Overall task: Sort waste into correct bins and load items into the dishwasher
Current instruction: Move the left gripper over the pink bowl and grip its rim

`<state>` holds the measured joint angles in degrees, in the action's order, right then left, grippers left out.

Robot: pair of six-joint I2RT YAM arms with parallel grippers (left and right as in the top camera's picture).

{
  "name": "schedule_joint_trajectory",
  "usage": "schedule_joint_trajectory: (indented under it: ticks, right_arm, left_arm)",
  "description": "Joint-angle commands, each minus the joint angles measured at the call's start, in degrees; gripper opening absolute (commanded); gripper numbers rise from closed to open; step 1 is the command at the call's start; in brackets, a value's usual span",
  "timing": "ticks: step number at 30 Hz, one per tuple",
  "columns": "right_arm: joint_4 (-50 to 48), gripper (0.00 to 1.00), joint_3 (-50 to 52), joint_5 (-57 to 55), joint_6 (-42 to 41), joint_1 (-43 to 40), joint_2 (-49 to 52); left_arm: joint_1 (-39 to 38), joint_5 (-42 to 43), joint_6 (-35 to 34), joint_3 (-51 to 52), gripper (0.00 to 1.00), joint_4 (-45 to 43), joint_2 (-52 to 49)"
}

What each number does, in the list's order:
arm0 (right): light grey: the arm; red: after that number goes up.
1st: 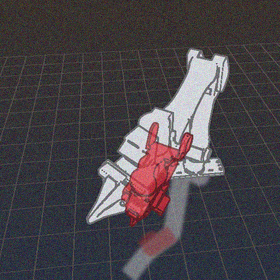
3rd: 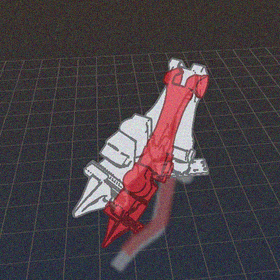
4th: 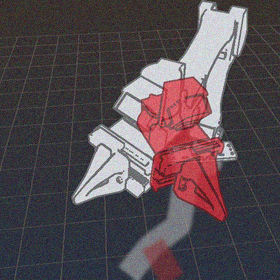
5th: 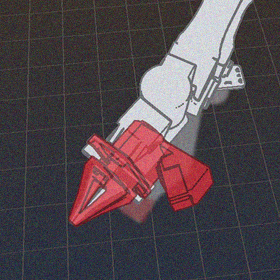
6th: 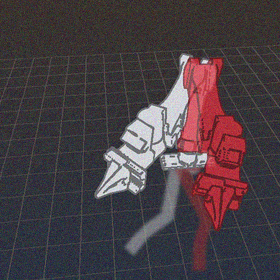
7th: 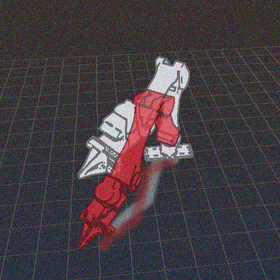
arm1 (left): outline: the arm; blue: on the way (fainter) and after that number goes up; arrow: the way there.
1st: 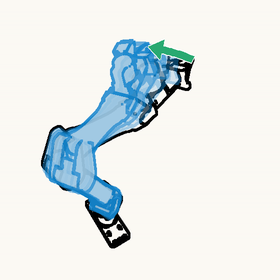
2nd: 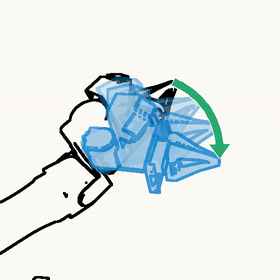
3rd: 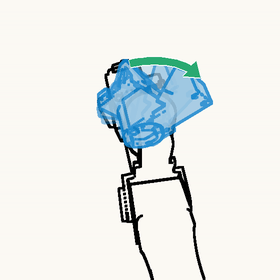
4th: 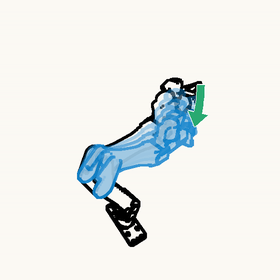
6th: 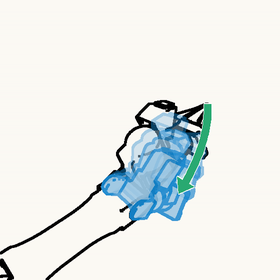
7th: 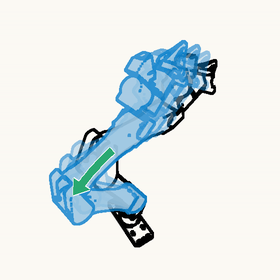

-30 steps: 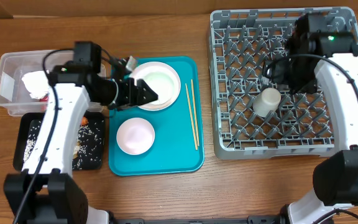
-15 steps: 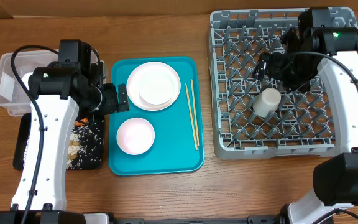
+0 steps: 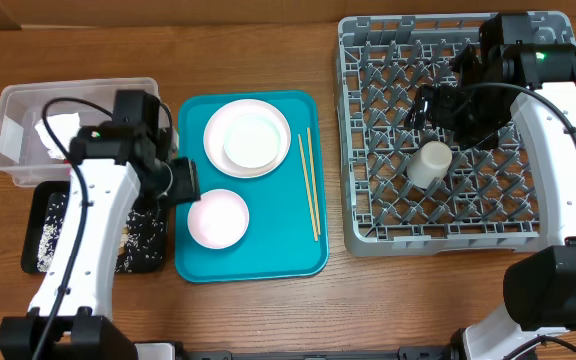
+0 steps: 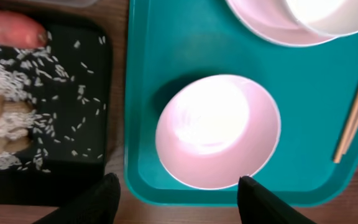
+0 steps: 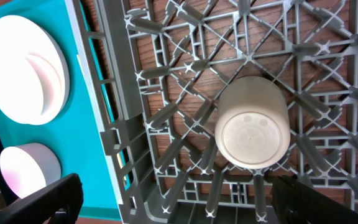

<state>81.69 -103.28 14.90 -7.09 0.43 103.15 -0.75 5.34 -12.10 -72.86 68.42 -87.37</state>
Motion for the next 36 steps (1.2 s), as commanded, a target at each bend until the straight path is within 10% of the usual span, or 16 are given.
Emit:
schedule_joint_trajectory:
  ticks: [1,36]
  right_arm:
    - [-0.13,1.0,-0.98,0.63,0.09,0.22,-0.17]
    - [0.13,1.0,-0.98,0.63,0.07,0.22,-0.17]
  left_arm:
    - [-0.44,0.9,-0.42,4.87,0.65,-2.19,-0.07]
    - [-0.44,1.68,-1.29,18.58,0.64,-16.24,-0.37]
